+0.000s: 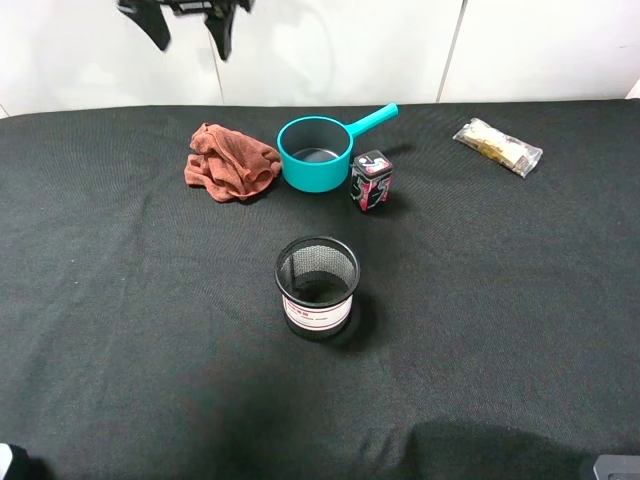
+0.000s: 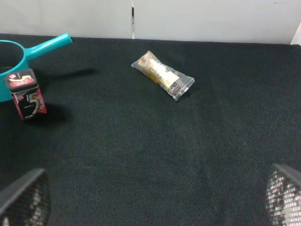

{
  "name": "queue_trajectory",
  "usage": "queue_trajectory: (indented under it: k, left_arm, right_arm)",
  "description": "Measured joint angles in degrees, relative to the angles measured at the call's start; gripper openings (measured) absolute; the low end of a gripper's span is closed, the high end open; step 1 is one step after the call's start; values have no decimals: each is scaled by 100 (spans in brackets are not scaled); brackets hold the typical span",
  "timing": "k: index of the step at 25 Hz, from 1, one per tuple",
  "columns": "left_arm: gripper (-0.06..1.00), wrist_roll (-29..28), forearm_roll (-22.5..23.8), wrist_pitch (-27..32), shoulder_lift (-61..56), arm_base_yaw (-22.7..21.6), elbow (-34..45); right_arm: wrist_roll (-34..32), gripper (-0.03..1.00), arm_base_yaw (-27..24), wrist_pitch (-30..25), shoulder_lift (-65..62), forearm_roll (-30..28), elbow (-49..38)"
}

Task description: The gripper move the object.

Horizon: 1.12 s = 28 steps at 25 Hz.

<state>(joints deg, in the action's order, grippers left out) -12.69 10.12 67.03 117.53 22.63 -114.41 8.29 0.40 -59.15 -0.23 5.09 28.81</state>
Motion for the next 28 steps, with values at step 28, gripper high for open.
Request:
queue_trajectory:
  k: [28]
  left_arm:
    - [71,63,283,-26,-6546,-1763,7156]
  right_arm:
    - [0,69,0,0,0,0,0]
